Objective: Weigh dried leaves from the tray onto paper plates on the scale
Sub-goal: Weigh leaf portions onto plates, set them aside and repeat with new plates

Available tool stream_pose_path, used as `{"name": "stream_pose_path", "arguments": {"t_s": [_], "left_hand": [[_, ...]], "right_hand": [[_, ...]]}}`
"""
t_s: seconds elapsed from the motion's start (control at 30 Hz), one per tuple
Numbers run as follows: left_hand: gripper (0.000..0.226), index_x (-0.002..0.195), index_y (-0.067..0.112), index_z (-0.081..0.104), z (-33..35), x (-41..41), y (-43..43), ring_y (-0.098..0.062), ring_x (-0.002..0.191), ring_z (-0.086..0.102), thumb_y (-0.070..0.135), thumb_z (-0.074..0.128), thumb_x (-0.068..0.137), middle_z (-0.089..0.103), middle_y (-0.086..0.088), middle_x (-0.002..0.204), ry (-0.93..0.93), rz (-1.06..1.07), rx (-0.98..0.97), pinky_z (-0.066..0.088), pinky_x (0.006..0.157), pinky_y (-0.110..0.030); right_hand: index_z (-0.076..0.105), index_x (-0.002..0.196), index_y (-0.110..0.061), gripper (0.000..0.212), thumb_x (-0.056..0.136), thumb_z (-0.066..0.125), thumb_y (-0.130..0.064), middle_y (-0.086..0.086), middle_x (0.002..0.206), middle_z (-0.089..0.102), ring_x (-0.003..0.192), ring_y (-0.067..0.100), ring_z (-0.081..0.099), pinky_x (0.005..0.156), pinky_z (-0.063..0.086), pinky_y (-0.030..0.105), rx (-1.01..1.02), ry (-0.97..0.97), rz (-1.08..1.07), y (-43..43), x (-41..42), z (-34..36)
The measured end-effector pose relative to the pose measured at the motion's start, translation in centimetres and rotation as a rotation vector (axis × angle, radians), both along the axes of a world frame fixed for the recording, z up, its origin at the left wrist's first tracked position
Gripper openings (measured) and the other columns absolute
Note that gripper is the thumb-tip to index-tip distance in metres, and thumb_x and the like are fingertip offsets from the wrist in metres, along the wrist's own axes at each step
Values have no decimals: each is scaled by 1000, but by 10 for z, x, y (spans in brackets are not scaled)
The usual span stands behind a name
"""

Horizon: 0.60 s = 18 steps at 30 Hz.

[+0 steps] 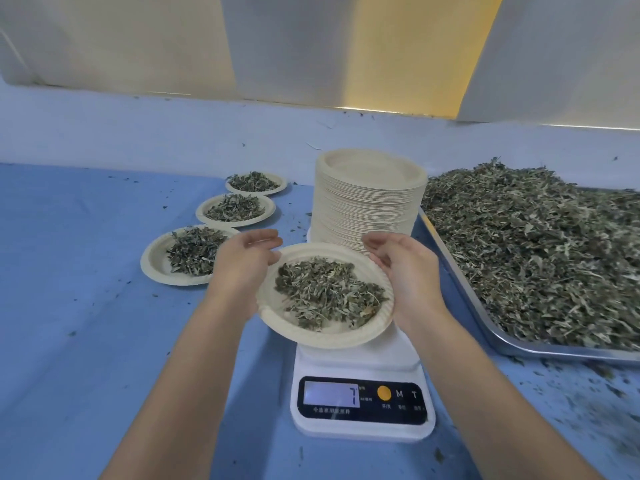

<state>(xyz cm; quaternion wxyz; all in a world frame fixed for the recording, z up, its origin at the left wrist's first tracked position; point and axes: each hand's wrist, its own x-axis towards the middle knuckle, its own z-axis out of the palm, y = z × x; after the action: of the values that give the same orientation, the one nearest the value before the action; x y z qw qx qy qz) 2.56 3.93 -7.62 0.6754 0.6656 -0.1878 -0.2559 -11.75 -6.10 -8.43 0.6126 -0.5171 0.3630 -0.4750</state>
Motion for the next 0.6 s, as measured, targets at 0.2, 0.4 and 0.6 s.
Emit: {"name": "stream_pose_path", "arguments": {"t_s": [0.2, 0.4, 0.6], "left_hand": [[30, 95, 14, 61, 9, 35, 17, -20, 103, 61, -12, 52, 85, 68, -1, 101, -3, 112, -28, 45, 99, -42], [22, 100, 14, 63, 15, 62, 41, -26, 107, 61, -1, 55, 86, 67, -6, 106, -104, 178, 44, 47, 97, -43], [29, 113, 16, 62, 27, 61, 57, -22, 107, 56, 16, 44, 90, 64, -2, 113, -702, 455, 297, 39, 84, -28]], "right_hand": [[71, 97, -9, 20, 82, 62, 2, 1, 84, 68, 83, 15, 62, 83, 52, 32, -60, 252, 107, 0, 22, 4], [70, 76, -8, 12, 77, 72, 4, 10, 75, 68, 71, 21, 64, 80, 55, 36, 4, 312, 257, 11, 52, 13], [66, 64, -10, 18, 76, 71, 2, 16, 76, 68, 72, 27, 65, 78, 58, 41, -30, 419, 338, 31, 99, 4]]}}
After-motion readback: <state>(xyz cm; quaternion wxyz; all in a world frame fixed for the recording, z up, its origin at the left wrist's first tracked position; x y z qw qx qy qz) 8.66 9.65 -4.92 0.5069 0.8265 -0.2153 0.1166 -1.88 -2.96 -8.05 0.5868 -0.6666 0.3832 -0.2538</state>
